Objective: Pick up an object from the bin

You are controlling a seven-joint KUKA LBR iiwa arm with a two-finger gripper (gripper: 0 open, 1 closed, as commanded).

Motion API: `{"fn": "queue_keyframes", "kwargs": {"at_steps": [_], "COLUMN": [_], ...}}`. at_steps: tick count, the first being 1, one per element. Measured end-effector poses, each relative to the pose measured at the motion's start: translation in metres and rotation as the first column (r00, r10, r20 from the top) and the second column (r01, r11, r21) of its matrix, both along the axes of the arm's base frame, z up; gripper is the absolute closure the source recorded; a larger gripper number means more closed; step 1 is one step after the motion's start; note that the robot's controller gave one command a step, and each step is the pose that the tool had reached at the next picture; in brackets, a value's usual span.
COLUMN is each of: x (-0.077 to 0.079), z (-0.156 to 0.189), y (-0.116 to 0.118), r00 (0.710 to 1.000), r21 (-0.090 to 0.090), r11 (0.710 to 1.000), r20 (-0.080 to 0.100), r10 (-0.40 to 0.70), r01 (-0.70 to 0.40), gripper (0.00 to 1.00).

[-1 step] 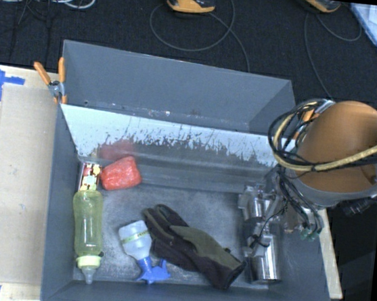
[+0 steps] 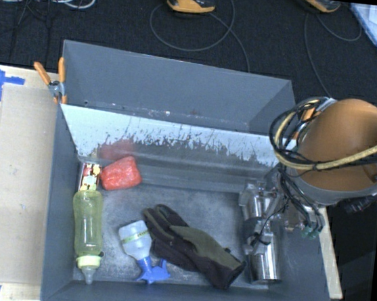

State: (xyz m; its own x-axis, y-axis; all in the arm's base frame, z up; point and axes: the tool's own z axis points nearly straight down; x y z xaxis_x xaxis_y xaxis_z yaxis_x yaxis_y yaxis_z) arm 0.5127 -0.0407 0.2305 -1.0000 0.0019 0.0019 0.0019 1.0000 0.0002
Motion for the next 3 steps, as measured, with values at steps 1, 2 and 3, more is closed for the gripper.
{"fn": "queue_keyframes", "kwargs": {"at_steps": [1, 2, 3], "x": [-0.009, -0.013, 0.005], "z": [-0.048, -0.090, -0.118], "y": [0.023, 0.024, 0.052], "r00": [1.000, 0.956, 0.912], "r21": [-0.001, 0.002, 0.001], "r11": [1.000, 0.956, 0.912], "r20": [0.003, -0.003, 0.000], "r10": [0.026, 0.293, 0.410], "r01": [-0.026, -0.293, -0.410], "gripper": [0.00, 0.00, 0.00]}}
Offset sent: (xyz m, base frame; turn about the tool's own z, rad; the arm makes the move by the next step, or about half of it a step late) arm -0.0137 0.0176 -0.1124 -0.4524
